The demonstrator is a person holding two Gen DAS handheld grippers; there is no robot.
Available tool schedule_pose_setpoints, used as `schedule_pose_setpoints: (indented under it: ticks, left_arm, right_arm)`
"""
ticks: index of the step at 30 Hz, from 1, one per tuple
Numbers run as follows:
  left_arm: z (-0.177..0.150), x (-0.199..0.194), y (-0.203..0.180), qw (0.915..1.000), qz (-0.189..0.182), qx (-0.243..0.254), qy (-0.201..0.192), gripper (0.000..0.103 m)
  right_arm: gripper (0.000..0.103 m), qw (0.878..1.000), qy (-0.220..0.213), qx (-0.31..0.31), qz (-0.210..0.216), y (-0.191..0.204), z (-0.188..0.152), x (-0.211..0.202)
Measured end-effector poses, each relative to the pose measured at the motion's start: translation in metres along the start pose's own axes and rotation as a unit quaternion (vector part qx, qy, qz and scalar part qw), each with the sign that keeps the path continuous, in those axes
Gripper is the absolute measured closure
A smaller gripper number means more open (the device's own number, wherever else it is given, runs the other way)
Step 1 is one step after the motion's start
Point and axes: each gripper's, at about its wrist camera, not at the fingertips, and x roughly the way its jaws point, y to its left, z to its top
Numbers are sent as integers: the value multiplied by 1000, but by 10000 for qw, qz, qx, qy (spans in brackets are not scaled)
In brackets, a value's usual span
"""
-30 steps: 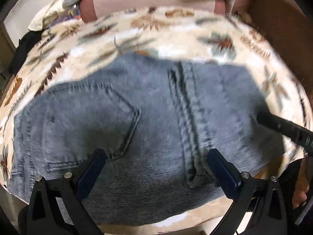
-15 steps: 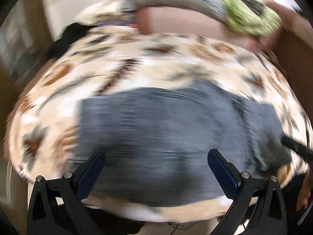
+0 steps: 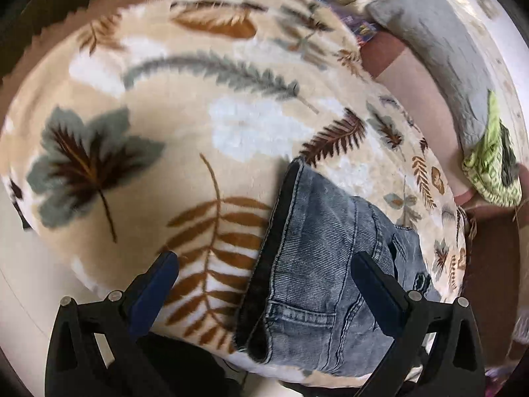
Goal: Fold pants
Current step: 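Grasp the jeans waistband edge with the left gripper and lift it up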
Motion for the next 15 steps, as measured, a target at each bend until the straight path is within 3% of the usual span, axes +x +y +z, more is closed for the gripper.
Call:
schedule_pose_setpoints:
  ticks: [3,9,11,15]
  left_arm:
    - [-6,22,-4,9982,-134,-179,553,0]
    - [-22,47,-16,9939,-354,-176,1031,0]
    - [-27,52,-26,9923,-469,-13,1149,0]
    - [-31,60,-35,9930,-285,180,1132,0]
  right_arm:
    - [62,10000,-60,-63,-23,0,0,-2]
    - [62,9999,-134,-21,-34,-3,2,-4]
    - [62,9999,-148,16,-31,-4,2,-4]
    - [62,9998,-205,67,-19,-7,3,-7]
